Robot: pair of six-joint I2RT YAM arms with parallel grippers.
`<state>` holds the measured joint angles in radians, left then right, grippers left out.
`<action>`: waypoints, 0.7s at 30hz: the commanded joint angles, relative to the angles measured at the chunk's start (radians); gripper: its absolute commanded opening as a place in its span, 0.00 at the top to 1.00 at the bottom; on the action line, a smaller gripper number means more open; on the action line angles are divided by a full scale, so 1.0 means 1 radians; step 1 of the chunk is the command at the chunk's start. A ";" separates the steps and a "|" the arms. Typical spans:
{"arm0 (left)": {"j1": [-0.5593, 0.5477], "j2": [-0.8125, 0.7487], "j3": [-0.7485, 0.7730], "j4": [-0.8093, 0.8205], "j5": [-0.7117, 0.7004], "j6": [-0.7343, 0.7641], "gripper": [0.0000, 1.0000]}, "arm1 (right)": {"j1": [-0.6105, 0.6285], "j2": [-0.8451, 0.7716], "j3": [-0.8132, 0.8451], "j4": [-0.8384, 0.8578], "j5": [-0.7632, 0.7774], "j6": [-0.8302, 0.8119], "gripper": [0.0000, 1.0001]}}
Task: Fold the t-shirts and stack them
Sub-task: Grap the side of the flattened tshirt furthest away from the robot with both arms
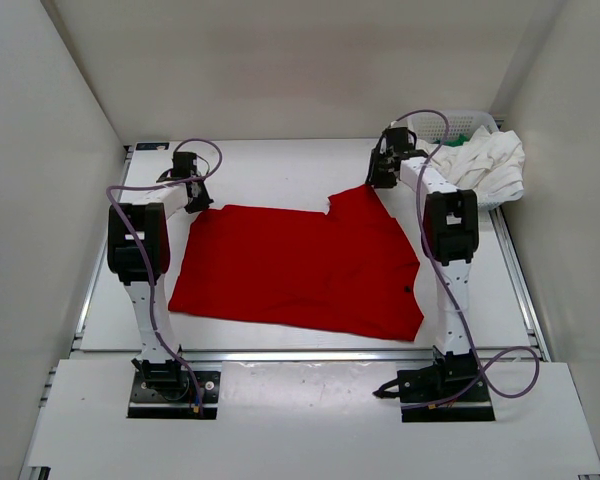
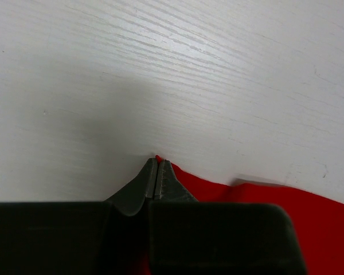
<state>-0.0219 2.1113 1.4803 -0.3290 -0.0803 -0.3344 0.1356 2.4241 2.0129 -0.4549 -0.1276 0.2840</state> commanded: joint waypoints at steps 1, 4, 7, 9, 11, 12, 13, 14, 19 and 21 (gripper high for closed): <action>-0.001 -0.060 0.003 0.010 0.022 -0.003 1.00 | 0.006 0.039 0.069 -0.060 -0.024 -0.014 0.70; -0.004 -0.066 0.008 0.018 0.021 -0.005 1.00 | 0.013 0.055 0.087 -0.080 -0.035 -0.022 0.73; -0.004 -0.059 0.005 0.019 0.019 -0.006 1.00 | 0.010 0.056 0.092 -0.079 -0.043 -0.020 0.77; -0.004 -0.054 0.008 0.016 0.017 -0.002 1.00 | 0.010 0.058 0.098 -0.079 -0.043 -0.019 0.88; -0.009 -0.053 0.008 0.018 0.016 -0.003 1.00 | 0.004 0.049 0.095 -0.077 -0.041 -0.019 0.97; -0.009 -0.054 0.003 0.016 0.022 -0.005 1.00 | 0.004 0.044 0.090 -0.073 -0.029 -0.017 1.00; -0.009 -0.057 0.002 0.025 0.025 -0.011 1.00 | 0.010 0.017 0.060 -0.062 -0.032 -0.017 1.00; -0.007 -0.059 0.000 0.027 0.031 -0.012 1.00 | 0.004 0.000 0.053 -0.053 -0.038 -0.017 1.00; -0.003 -0.083 -0.020 0.039 0.037 -0.020 1.00 | -0.005 -0.192 -0.138 0.030 -0.069 -0.002 0.99; -0.001 -0.102 -0.035 0.045 0.039 -0.021 1.00 | -0.013 -0.313 -0.282 0.080 -0.081 0.007 1.00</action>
<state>-0.0235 2.1094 1.4693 -0.3069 -0.0616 -0.3439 0.1349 2.3066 1.8416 -0.4549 -0.1825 0.2787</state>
